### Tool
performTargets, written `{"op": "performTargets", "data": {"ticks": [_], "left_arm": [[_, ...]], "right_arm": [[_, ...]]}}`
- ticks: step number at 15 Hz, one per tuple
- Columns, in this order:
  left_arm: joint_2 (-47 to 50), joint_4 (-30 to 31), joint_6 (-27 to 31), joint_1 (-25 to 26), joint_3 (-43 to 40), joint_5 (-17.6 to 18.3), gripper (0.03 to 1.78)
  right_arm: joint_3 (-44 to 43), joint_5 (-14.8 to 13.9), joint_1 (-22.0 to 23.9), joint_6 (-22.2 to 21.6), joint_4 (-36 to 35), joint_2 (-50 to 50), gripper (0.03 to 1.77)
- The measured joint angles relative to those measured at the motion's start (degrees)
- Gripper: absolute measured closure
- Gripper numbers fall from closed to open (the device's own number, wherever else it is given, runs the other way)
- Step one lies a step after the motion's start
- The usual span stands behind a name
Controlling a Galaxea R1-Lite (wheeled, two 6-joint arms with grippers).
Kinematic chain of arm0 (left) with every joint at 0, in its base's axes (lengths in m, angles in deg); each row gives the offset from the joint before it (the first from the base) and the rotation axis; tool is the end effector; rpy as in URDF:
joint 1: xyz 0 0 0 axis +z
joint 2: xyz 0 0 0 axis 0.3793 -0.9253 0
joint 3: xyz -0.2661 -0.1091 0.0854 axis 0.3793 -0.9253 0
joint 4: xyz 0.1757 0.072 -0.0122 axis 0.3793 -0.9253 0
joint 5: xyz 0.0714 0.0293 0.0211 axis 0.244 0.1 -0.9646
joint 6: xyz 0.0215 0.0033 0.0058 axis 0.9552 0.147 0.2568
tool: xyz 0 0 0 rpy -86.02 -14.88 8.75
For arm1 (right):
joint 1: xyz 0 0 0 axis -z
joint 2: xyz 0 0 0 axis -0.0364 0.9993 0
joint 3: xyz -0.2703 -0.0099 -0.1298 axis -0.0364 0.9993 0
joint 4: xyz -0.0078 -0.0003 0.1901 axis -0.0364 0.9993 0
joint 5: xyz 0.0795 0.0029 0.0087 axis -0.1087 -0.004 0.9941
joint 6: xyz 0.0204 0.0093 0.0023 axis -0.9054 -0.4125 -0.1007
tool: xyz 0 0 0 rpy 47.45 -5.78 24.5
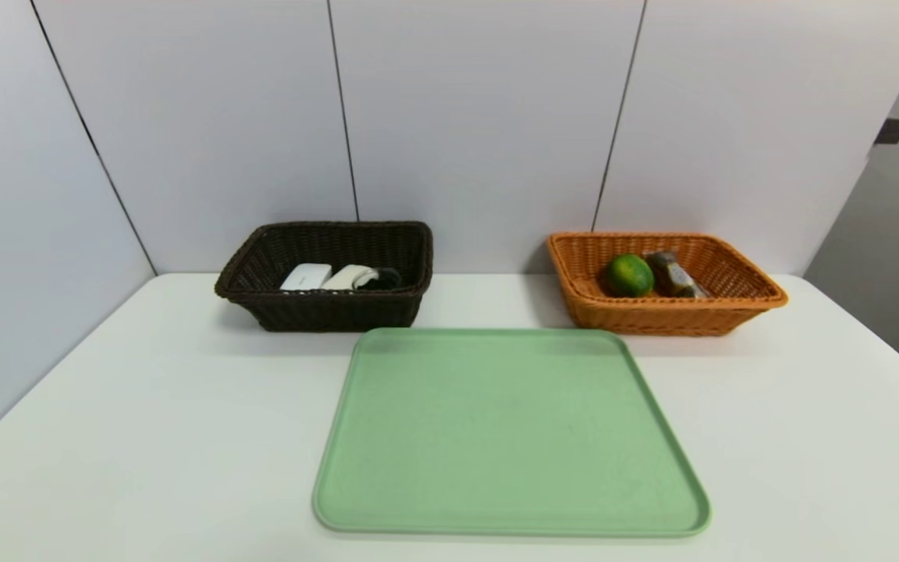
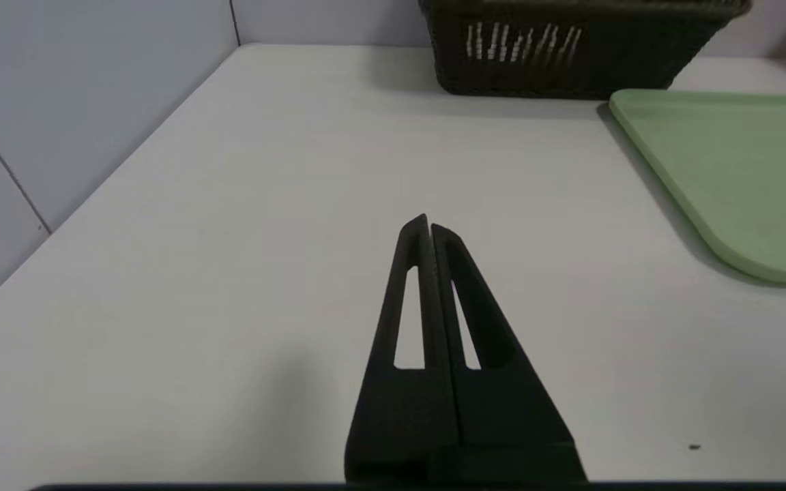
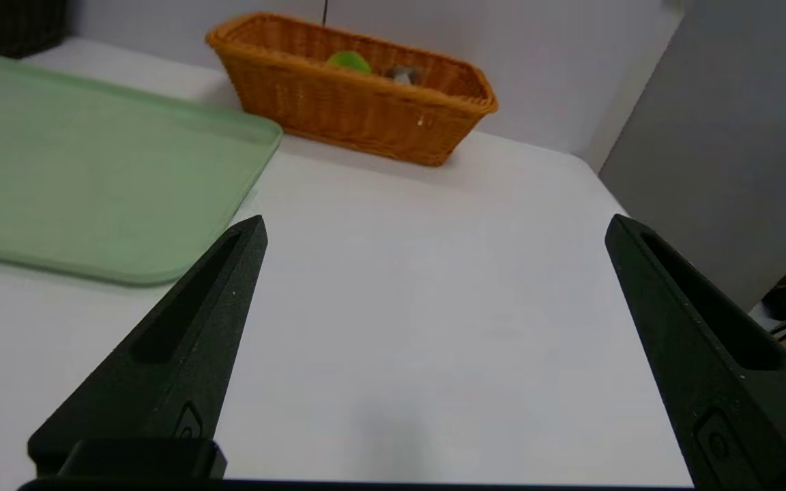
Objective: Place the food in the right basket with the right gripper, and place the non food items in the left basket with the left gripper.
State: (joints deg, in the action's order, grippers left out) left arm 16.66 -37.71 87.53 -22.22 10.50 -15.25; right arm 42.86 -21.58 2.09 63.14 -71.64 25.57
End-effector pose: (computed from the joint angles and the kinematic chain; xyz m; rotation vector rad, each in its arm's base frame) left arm -0.0233 0.0008 0.0837 -0.0369 -0.0834 0.0376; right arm -0.0249 0.0002 0.0937 -0.2329 -0.1657 -0.0069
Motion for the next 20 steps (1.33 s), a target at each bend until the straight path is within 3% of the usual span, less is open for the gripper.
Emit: {"op": "performTargets", "data": {"ticks": [3,4,8,11,13,15,18,20], "left_arm": [[0.0,10.2,0.0,0.0,0.0,0.4,1.77],[0.0,10.9,-0.3,0.0,0.0,0.6,1.77],[0.0,6.0,-0.2,0.0,0.0,0.8,1.77],[0.0,-2.6,-1.0,0.0,0.0,0.2,1.77],[0.0,-3.7,-2.8,0.0,0.0,0.1,1.77],[0.0,-3.7,-3.1,0.0,0.0,0.1,1.77],[0.0,-3.7,-3.2,0.0,0.0,0.1,1.77],[0.0,-3.7,-3.2,0.0,0.0,0.1,1.77]], "right_arm": [[-1.1,0.2,0.0,0.0,-2.8,0.0,0.09],[-0.8,0.2,0.0,0.0,-2.8,0.0,0.09],[0.4,1.0,0.0,-0.3,0.0,0.0,0.09],[0.4,2.0,0.0,0.8,5.8,0.0,0.09],[0.5,2.3,0.0,0.3,5.9,0.0,0.09],[0.5,2.0,0.0,-3.2,7.9,0.0,0.09],[0.4,-0.9,0.0,-13.7,8.8,0.0,0.09],[0.3,-1.2,0.0,-15.5,8.8,0.1,0.09]]}}
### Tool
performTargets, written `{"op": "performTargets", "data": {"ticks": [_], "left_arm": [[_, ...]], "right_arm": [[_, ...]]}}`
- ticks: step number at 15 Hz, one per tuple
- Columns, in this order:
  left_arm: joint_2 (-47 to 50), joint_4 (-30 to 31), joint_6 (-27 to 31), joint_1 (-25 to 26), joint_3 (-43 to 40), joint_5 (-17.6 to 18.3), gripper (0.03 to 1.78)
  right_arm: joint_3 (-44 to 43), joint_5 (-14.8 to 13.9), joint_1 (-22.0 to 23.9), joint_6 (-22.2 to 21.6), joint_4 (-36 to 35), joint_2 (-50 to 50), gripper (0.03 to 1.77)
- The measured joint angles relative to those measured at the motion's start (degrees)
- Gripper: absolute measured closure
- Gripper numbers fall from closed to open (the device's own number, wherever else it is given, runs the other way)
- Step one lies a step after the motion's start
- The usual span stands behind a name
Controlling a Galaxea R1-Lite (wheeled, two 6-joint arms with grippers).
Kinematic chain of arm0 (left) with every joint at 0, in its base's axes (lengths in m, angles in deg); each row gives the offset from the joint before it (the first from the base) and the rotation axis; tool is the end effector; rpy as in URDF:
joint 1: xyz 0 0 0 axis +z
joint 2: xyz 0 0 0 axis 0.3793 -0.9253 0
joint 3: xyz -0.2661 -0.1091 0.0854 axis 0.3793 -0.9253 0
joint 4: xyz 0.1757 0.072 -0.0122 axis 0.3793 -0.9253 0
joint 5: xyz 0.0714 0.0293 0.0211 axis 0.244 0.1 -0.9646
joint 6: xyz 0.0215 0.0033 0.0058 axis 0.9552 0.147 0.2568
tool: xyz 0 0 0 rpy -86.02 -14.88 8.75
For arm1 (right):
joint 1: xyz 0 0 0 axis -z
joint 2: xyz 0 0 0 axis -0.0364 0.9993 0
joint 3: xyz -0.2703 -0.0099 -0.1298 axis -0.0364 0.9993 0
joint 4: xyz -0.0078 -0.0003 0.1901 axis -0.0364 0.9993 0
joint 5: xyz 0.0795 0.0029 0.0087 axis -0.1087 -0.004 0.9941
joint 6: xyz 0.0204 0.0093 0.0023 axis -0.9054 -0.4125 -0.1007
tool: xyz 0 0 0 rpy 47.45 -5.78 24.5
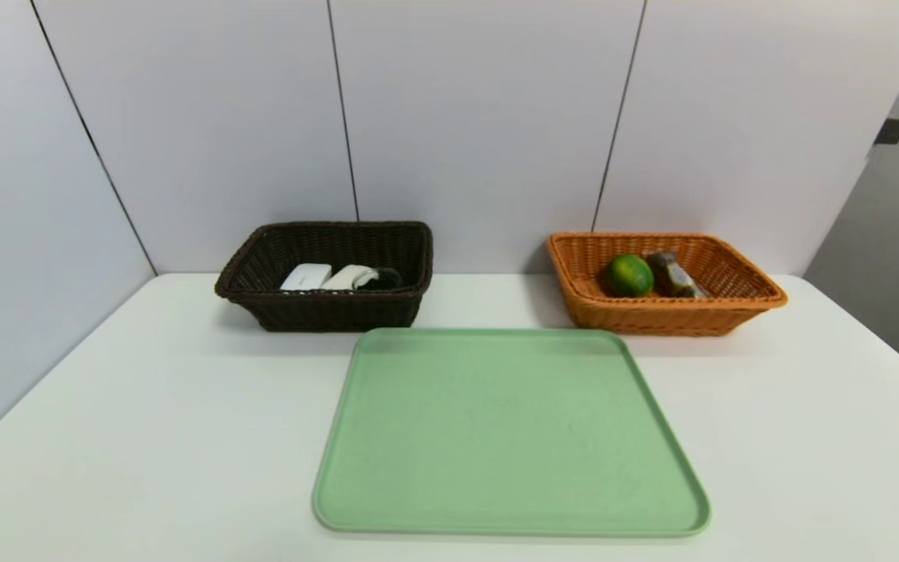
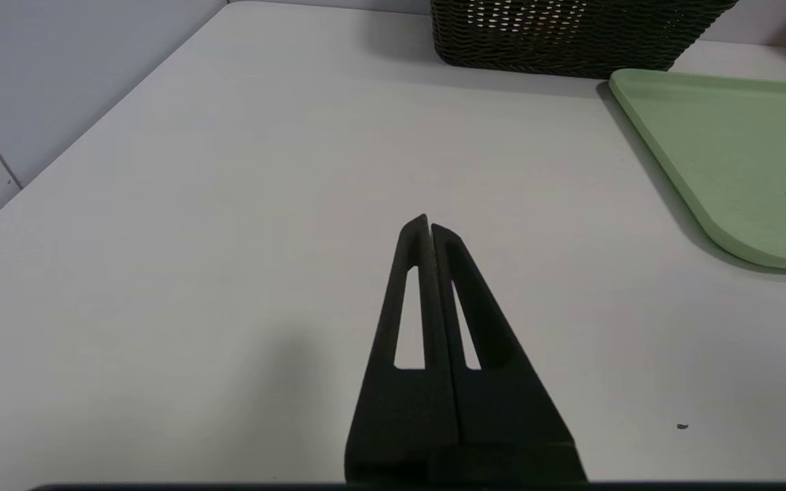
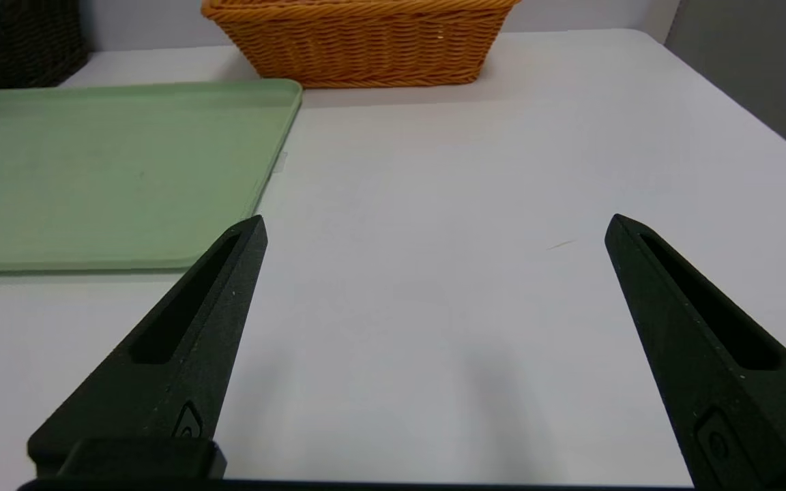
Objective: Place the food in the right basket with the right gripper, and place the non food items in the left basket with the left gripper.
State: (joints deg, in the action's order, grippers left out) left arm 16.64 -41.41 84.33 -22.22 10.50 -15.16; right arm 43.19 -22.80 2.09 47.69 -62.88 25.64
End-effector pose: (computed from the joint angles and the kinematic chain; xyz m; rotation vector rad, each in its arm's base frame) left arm -0.0230 0.0008 0.0771 -0.0916 -0.0195 0.0367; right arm -0.0230 -0.0003 0.0765 0.0373 -0.0053 -0.0088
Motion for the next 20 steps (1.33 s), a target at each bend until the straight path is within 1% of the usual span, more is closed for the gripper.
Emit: {"op": "performTargets", "data": {"ticks": [20], "left_arm": [[0.0,0.0,0.1,0.0,0.0,0.0,1.77]], "right_arm": [[0.2,0.1,0.0,0.6,-0.8,0.0,0.09]]}}
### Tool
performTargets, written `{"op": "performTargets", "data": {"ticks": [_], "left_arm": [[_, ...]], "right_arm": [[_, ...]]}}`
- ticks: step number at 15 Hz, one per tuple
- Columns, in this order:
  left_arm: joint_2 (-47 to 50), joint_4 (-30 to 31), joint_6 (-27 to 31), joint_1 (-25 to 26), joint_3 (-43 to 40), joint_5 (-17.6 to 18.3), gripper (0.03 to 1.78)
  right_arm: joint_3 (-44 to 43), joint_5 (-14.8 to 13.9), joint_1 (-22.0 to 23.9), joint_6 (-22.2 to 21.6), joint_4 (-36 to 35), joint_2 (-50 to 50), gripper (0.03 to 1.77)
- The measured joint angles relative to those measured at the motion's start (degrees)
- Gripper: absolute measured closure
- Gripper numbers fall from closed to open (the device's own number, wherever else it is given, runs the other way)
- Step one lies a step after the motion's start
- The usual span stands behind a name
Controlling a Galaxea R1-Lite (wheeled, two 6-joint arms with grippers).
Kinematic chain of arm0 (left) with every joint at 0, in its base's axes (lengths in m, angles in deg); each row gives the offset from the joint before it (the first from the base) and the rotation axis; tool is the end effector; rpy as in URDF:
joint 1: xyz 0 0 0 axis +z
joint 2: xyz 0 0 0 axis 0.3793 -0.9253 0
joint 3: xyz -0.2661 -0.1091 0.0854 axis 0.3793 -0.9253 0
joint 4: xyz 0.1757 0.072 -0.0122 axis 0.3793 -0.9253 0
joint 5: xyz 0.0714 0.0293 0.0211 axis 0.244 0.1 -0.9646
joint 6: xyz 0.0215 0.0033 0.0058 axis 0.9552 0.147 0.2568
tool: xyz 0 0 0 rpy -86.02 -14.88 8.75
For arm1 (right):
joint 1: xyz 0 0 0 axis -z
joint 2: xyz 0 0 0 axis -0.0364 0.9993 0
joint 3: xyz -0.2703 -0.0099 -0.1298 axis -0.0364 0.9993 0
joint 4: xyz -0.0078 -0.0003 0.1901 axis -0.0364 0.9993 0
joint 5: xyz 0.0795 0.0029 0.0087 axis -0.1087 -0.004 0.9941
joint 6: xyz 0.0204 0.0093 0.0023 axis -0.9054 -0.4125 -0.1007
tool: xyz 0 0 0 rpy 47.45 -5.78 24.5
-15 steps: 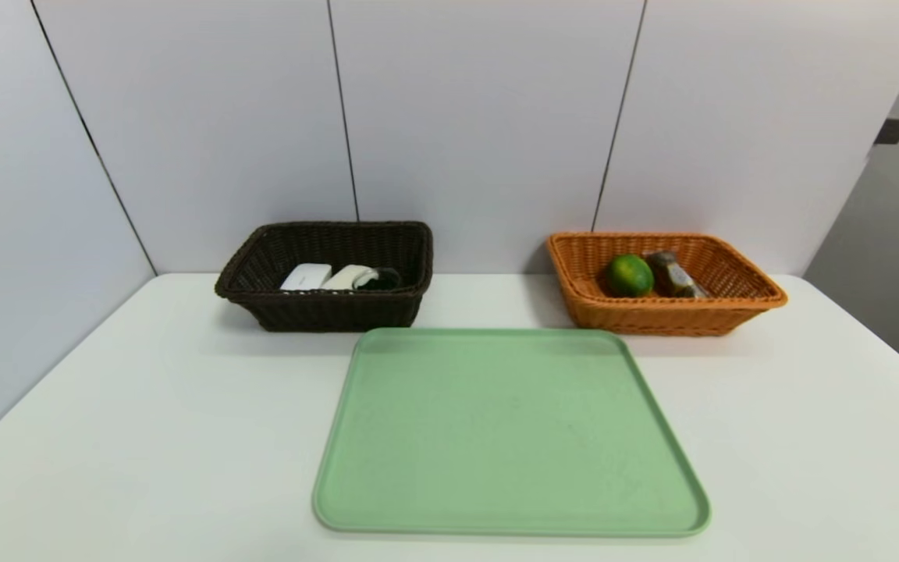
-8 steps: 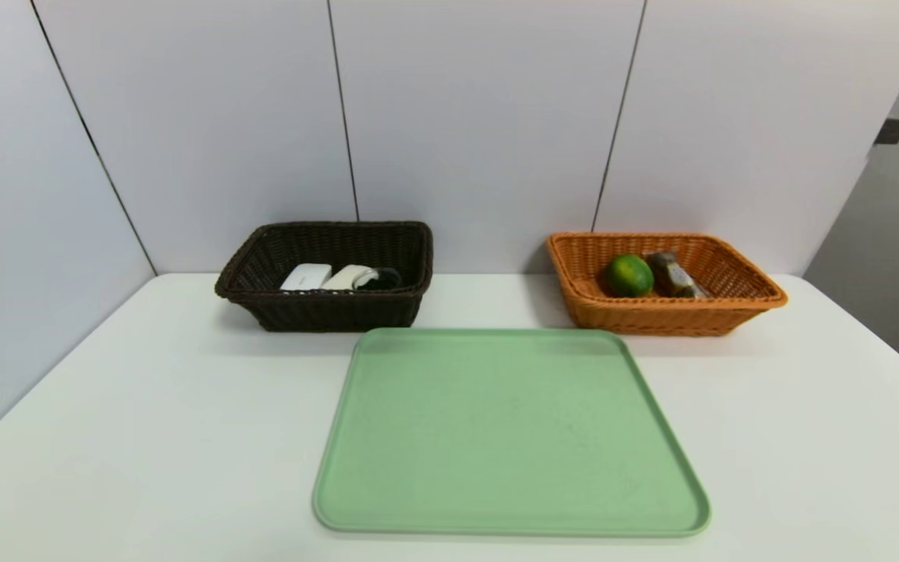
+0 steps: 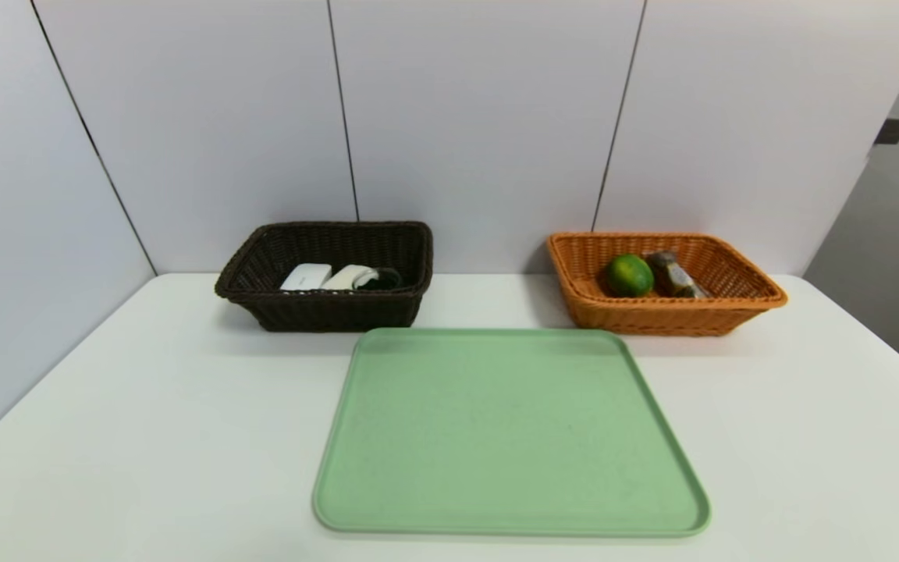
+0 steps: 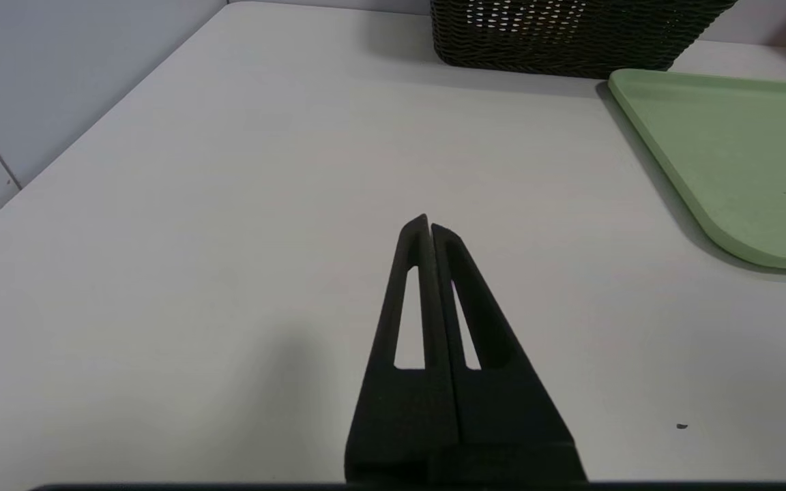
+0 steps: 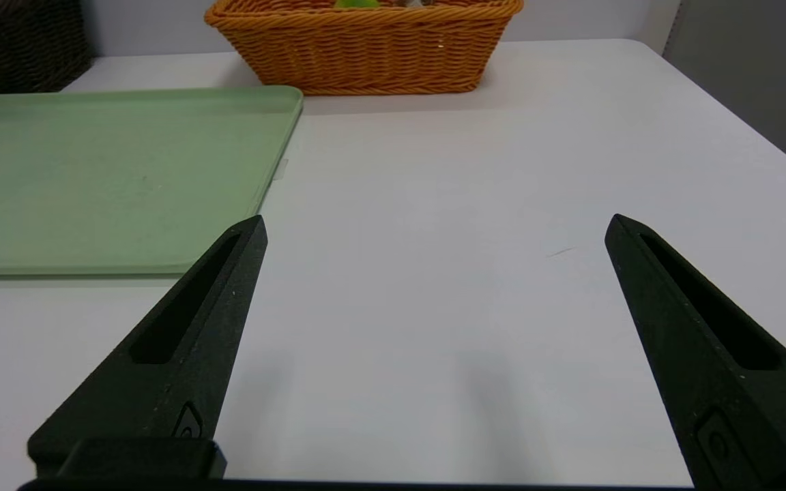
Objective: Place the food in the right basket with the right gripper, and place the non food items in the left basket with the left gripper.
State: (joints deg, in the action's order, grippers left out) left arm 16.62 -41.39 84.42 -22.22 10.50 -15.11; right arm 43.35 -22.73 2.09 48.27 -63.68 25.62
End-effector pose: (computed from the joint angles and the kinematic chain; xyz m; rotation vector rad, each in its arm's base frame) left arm -0.0230 0.0008 0.0771 -0.0900 -0.0194 0.0359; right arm -0.0228 -0.0002 0.0772 0.0272 -0.0167 -0.0075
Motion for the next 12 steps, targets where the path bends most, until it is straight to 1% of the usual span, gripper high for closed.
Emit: {"op": "performTargets", "data": {"ticks": [12], "left_arm": [[0.0,0.0,0.0,0.0,0.0,0.0,1.77]], "right_arm": [[0.0,0.0,0.0,0.0,0.0,0.0,0.09]]}}
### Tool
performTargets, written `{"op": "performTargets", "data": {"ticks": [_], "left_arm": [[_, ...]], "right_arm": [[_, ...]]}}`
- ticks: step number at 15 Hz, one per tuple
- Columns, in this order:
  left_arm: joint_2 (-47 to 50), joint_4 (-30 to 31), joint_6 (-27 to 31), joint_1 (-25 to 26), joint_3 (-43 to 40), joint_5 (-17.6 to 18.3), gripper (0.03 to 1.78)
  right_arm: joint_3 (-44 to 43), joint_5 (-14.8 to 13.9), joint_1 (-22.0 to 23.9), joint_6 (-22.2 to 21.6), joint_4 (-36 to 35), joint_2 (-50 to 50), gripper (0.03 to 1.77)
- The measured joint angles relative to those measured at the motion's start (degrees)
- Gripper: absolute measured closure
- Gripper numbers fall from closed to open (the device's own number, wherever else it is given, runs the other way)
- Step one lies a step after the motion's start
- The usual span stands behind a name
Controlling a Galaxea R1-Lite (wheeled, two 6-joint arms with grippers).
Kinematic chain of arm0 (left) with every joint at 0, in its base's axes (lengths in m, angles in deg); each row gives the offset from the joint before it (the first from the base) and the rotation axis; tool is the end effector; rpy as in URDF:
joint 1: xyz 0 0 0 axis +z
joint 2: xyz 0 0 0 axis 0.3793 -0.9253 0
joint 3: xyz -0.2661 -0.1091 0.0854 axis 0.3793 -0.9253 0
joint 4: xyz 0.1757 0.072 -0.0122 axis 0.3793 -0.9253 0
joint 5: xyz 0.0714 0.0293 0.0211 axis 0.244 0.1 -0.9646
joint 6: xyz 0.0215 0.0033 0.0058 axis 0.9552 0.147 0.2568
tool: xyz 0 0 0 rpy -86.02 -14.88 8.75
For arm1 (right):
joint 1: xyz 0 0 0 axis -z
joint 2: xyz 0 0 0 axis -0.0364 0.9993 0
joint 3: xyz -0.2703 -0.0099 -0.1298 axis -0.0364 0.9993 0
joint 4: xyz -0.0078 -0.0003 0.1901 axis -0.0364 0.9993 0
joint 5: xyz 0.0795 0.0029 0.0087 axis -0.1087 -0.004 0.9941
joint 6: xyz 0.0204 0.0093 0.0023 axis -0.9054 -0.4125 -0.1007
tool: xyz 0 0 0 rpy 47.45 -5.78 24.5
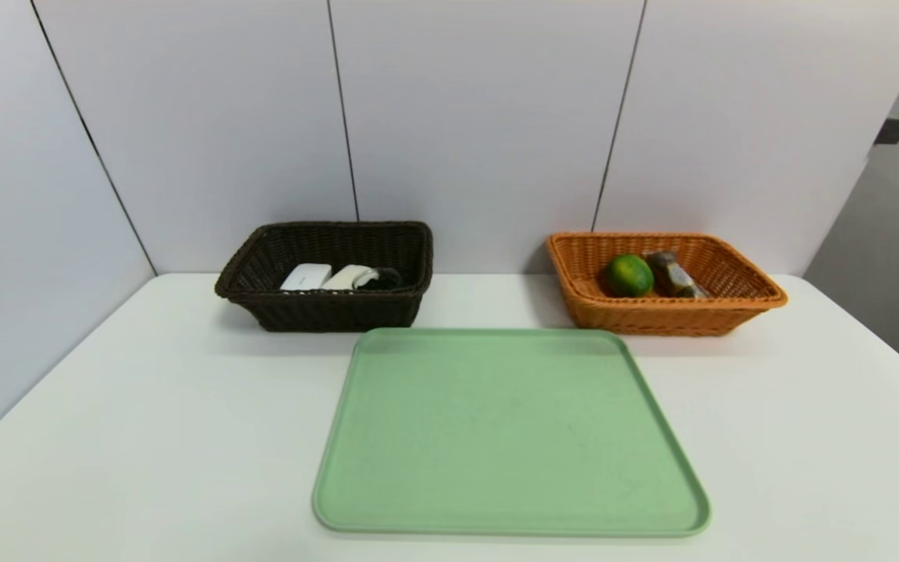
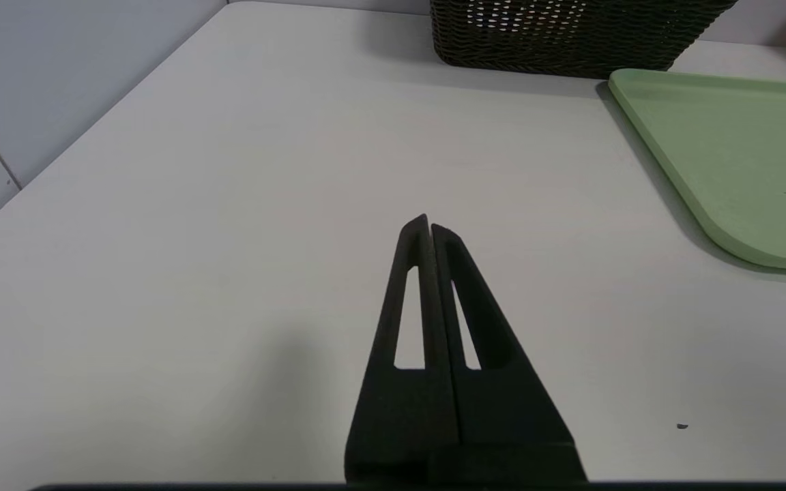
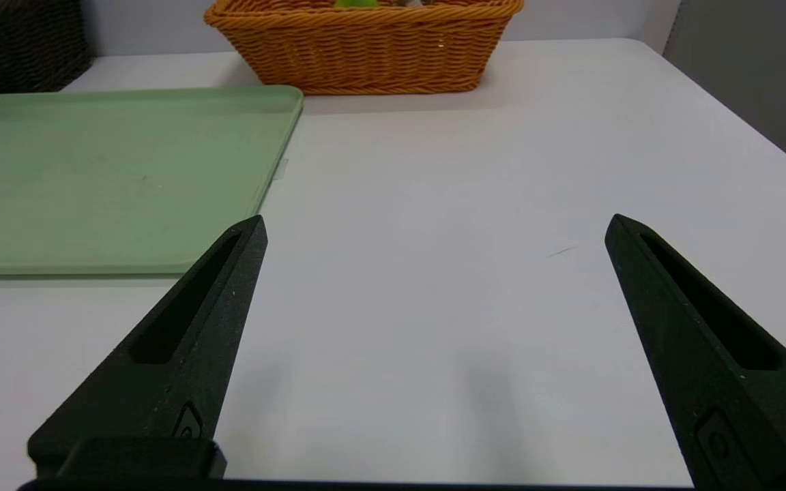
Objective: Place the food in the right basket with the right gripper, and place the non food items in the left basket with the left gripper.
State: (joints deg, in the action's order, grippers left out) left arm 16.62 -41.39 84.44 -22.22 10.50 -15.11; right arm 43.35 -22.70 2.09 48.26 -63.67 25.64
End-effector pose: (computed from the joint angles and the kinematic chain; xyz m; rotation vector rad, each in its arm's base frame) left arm -0.0230 0.0008 0.0771 -0.0896 -0.0194 0.0359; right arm -0.0228 -0.0002 0.0771 0.0274 -0.0162 -0.0070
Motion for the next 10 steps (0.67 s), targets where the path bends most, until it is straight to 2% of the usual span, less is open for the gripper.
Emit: {"op": "performTargets", "data": {"ticks": [10], "left_arm": [[0.0,0.0,0.0,0.0,0.0,0.0,1.77]], "right_arm": [[0.0,0.0,0.0,-0.1,0.1,0.0,0.09]]}}
